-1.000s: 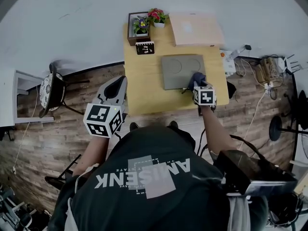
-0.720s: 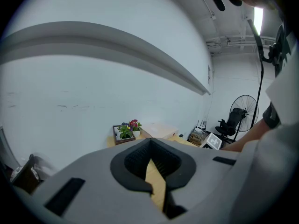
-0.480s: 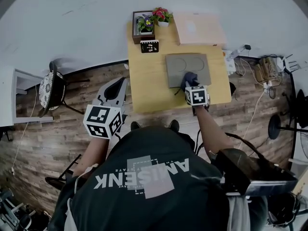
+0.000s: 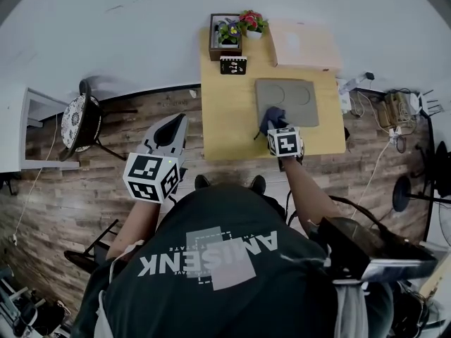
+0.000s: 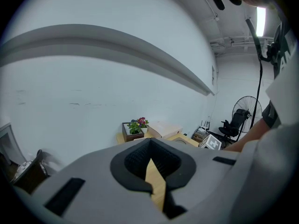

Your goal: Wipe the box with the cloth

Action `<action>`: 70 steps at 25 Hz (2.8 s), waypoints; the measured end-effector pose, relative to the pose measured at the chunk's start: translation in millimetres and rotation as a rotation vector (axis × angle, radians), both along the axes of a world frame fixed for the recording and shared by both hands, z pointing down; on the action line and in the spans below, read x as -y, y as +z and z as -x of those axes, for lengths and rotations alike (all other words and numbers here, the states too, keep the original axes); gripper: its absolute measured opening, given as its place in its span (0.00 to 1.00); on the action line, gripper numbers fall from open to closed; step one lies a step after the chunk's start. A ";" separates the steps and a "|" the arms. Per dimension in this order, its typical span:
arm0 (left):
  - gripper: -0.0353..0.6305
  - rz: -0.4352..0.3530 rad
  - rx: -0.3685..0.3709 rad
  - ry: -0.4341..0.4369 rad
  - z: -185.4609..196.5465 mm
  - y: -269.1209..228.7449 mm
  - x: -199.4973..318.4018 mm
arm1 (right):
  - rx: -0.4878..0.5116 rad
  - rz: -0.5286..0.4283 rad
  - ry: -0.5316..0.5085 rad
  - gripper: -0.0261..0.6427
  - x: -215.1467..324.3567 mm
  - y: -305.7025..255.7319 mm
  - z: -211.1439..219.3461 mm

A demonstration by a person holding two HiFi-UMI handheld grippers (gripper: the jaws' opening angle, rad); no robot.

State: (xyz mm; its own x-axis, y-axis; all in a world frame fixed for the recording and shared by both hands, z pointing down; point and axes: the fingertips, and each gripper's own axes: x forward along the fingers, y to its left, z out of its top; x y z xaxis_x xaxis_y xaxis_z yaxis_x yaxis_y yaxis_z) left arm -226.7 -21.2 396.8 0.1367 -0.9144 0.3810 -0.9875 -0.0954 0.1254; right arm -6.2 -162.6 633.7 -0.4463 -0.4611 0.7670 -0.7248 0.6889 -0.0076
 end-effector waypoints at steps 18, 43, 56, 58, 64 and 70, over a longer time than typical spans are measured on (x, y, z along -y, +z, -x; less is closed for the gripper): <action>0.05 -0.008 -0.032 -0.030 10.2 5.0 -26.2 | 0.187 0.089 -0.168 0.14 -53.5 -14.6 68.7; 0.05 -0.254 0.050 0.138 -50.5 -104.3 84.3 | 0.583 -0.272 -0.159 0.14 7.7 -318.1 -28.0; 0.05 -0.274 0.095 0.038 -31.1 -138.0 96.4 | 0.573 -0.379 -0.050 0.14 30.7 -354.7 -64.0; 0.05 -0.267 0.114 0.041 -31.1 -136.8 98.4 | 0.576 -0.380 -0.055 0.14 32.4 -353.2 -61.7; 0.05 -0.255 0.120 0.038 -31.8 -130.4 103.2 | 0.568 -0.366 -0.068 0.14 38.2 -346.5 -56.4; 0.05 -0.226 0.075 0.053 -31.5 -123.9 106.1 | 0.561 -0.353 -0.068 0.14 41.4 -340.0 -53.8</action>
State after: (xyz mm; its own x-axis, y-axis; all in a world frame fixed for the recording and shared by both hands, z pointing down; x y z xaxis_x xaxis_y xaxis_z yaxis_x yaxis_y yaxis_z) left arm -195.2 -127.3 272.9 0.1660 -0.9699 0.1780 -0.9861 -0.1648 0.0212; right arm 47.6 -204.0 293.6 -0.7704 -0.5989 0.2185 -0.6318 0.7630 -0.1366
